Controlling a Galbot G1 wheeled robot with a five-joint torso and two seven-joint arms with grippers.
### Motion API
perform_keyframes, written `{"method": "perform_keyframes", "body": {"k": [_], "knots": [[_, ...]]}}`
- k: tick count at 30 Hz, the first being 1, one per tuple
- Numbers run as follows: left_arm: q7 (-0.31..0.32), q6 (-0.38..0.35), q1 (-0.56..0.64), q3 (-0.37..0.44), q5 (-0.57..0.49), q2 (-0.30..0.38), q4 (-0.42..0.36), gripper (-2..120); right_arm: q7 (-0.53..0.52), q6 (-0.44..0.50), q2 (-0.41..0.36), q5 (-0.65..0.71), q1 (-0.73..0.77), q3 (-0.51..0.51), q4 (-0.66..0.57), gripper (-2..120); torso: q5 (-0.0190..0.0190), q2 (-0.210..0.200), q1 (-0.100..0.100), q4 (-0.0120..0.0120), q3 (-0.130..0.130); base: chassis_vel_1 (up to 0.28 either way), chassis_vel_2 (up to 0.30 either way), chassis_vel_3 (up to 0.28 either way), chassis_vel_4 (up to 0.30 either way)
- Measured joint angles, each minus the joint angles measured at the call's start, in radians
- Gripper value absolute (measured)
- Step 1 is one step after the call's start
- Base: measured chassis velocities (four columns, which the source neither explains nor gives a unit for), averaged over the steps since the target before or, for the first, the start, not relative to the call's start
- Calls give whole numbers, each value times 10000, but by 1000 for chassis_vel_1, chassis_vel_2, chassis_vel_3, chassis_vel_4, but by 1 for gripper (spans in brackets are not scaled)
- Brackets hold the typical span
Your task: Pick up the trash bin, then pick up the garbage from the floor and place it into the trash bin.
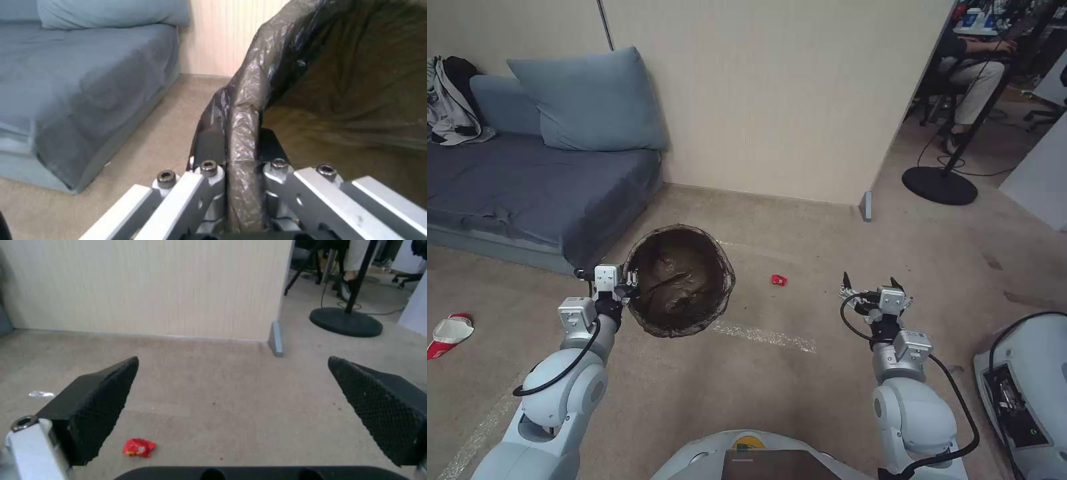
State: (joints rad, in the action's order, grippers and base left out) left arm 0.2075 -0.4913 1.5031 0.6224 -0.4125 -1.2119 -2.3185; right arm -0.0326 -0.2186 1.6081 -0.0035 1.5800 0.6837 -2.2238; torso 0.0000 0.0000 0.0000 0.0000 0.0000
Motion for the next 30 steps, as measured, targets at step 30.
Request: {"method": "perform_keyframes", "body": {"k": [30], "knots": [[-31, -15, 2, -44, -3, -20, -1, 4, 29, 44, 0, -33, 1, -33, 92, 100, 0, 0, -1, 1, 0, -82, 75, 79, -76]]}}
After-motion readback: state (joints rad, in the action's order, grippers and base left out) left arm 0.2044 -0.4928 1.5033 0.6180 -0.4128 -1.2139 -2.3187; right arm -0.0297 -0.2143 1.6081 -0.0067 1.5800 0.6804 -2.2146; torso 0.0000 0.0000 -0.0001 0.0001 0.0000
